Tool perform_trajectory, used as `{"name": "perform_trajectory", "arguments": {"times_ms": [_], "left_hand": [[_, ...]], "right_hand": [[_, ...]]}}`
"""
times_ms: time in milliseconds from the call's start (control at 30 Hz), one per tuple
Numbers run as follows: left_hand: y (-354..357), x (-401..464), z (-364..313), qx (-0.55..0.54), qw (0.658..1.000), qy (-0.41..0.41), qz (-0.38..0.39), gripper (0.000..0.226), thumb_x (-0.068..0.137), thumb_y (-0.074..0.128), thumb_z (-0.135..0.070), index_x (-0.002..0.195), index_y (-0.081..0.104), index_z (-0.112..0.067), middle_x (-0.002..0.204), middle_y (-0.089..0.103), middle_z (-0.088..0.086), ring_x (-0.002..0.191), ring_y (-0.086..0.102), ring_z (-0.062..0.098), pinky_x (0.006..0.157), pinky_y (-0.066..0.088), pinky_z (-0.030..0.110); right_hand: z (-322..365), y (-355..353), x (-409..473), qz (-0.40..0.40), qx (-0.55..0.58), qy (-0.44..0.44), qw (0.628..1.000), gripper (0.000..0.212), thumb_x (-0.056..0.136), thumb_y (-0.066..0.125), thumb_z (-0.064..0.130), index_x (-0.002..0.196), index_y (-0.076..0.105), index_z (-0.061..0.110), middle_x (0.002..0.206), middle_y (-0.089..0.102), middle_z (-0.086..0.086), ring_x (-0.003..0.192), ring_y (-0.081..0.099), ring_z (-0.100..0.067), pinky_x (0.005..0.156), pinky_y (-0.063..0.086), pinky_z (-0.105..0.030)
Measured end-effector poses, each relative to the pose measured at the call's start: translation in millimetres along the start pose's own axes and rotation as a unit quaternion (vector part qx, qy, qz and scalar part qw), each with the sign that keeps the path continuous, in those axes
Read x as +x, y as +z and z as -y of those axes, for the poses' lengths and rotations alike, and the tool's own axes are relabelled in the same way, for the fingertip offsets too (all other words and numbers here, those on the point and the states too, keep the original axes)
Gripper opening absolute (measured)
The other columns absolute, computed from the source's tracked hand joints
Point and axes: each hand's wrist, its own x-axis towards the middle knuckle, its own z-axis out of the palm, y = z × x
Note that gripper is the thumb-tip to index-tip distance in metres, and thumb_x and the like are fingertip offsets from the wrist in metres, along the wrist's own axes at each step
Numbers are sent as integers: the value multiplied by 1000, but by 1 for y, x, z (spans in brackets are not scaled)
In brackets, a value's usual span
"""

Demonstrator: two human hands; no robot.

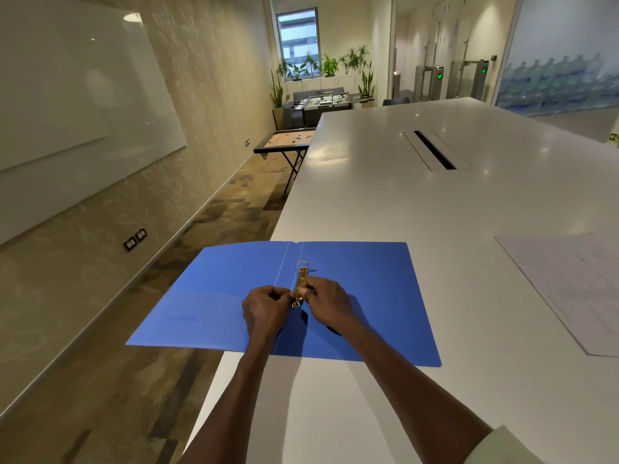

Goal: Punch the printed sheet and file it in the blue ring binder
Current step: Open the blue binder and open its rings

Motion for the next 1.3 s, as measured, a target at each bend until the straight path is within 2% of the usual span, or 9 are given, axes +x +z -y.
{"name": "perform_trajectory", "arguments": {"times_ms": [267, 433, 600, 733, 833, 933, 1100, 1200, 1300], "left_hand": [[-1, 0, -2, -10, 1000, -21, -5, 9, 79, 77, -23, 82, 80, -15, 77, 74, -1, 71, 65, 9, 55, 45, 20], [-1, -1, -2, -21, 1000, -13, -3, 7, 80, 77, -18, 83, 80, -12, 78, 74, 1, 73, 65, 9, 60, 48, 18], [3, -5, -3, -25, 999, -1, -21, 11, 80, 77, -19, 87, 79, -10, 80, 74, 2, 76, 67, 13, 66, 51, 22], [1, -9, -5, -21, 1000, 5, -22, 14, 80, 77, -18, 90, 79, -9, 83, 75, 4, 79, 67, 14, 74, 55, 28], [2, -14, -8, -6, 1000, 0, -26, 22, 82, 75, -16, 100, 76, -5, 94, 74, 8, 85, 65, 16, 78, 49, 26], [7, -24, -20, -1, 999, -11, -37, 19, 87, 68, -12, 104, 69, -5, 97, 68, 10, 92, 62, 22, 75, 40, 25], [13, -33, -30, -14, 995, 5, -99, 34, 88, 63, -15, 121, 60, -7, 121, 63, 11, 107, 61, 27, 86, 48, 34], [13, -33, -40, -43, 992, 19, -119, 29, 88, 63, -18, 117, 62, -11, 117, 63, 7, 102, 61, 23, 79, 47, 31], [45, -57, -73, -67, 993, 45, -90, 23, 89, 62, -14, 112, 64, -12, 109, 66, 5, 97, 62, 20, 76, 42, 26]], "right_hand": [[-3, -1, 0, 4, 42, 7, 999, 18, 95, 49, 21, 87, 63, 14, 82, 62, -1, 71, 56, -17, 63, 50, -34], [-6, -1, 1, 5, 70, 15, 997, 15, 94, 52, 19, 91, 65, 13, 87, 66, -6, 71, 57, -18, 66, 55, -39], [-9, -3, -2, 7, 143, 30, 989, 16, 92, 54, 17, 83, 65, 10, 75, 66, -10, 58, 56, -17, 59, 56, -43], [-7, -11, -6, 28, 204, 57, 977, 14, 93, 52, 7, 87, 65, 11, 73, 64, -9, 52, 56, -15, 50, 53, -28], [-8, -19, -6, 38, 243, 83, 966, 21, 94, 43, 2, 101, 62, 7, 74, 62, -14, 52, 57, -18, 51, 51, -26], [-13, -27, -12, 34, 266, 71, 961, 24, 94, 38, 0, 102, 61, 4, 74, 60, -15, 54, 57, -22, 51, 52, -29], [-20, -40, -27, 8, 245, 54, 968, 25, 92, 39, -1, 100, 62, 5, 77, 64, -12, 56, 62, -23, 52, 55, -29], [-19, -48, -33, -1, 230, 36, 972, 22, 90, 44, -1, 100, 64, 4, 78, 66, -12, 57, 64, -25, 51, 55, -26], [-49, -88, -51, -51, 203, 21, 978, 19, 90, 49, 1, 100, 65, 3, 81, 68, -14, 58, 64, -23, 56, 55, -25]]}}
